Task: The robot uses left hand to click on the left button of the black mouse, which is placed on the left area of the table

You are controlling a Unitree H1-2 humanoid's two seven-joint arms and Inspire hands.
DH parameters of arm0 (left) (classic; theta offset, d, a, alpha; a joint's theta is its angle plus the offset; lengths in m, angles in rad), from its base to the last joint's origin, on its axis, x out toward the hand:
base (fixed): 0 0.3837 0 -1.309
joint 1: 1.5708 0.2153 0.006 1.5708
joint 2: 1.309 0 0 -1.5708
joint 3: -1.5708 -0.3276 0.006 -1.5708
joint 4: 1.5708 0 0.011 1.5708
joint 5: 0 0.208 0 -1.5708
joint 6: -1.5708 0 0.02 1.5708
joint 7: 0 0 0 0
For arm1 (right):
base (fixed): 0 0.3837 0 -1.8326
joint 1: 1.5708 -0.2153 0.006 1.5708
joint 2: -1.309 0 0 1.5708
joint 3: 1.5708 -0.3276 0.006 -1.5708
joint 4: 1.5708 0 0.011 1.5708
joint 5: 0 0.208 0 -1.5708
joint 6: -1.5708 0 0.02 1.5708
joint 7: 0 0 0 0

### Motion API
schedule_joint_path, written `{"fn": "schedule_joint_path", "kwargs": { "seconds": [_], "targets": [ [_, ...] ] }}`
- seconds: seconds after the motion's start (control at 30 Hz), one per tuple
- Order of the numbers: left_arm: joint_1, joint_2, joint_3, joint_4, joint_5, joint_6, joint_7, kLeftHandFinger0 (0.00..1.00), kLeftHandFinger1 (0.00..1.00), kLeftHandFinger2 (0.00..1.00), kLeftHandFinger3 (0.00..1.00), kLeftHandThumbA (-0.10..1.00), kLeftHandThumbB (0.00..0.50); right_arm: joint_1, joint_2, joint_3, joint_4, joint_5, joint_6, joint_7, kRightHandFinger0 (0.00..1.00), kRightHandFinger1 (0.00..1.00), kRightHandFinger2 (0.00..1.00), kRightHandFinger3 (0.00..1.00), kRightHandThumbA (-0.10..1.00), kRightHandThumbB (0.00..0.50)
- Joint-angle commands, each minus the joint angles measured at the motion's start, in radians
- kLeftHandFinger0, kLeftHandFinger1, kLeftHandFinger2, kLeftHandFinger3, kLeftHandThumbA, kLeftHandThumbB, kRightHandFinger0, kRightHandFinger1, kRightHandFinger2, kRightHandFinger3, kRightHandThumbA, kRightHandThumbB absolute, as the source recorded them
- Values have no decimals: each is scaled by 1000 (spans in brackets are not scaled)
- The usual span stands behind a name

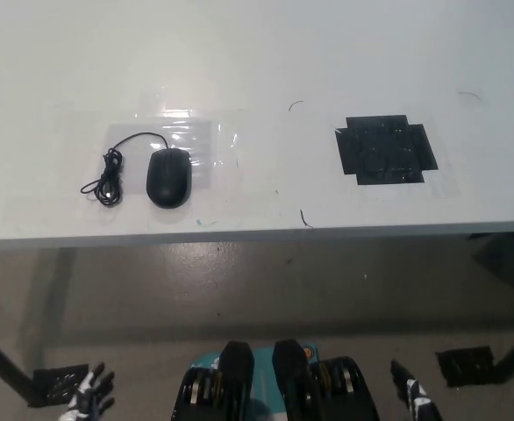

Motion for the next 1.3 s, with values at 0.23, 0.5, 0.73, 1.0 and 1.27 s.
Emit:
{"fn": "schedule_joint_path", "kwargs": {
  "seconds": [0.23, 0.5, 0.73, 1.0, 1.27],
  "targets": [
    [-22, 365, 130, -525, -209, 61, -116, 1000, 1000, 1000, 1000, 1000, 440, -3, -25, -39, -110, 37, -126, -43, 1000, 1000, 1000, 1000, 1000, 428],
    [-251, 599, 205, -609, -335, 257, -131, 1000, 864, 858, 1000, 1000, 427, 1, -23, -49, -112, 35, -126, -37, 1000, 1000, 1000, 1000, 1000, 424],
    [-596, 798, 114, -490, -411, 462, -271, 386, 139, 227, 1000, 1000, 474, 2, -34, -59, -115, 34, -126, -38, 1000, 1000, 1000, 1000, 1000, 415],
    [-1050, 797, -168, -247, -226, 597, -460, 25, 0, 38, 1000, 1000, 454, 3, -36, -50, -97, 35, -126, -26, 1000, 1000, 1000, 1000, 1000, 400],
    [-1347, 717, -458, 90, -123, 763, -663, 465, 116, 454, 1000, 1000, 477, 8, -29, -54, -82, 38, -126, -29, 1000, 1000, 1000, 1000, 1000, 389]
  ]
}}
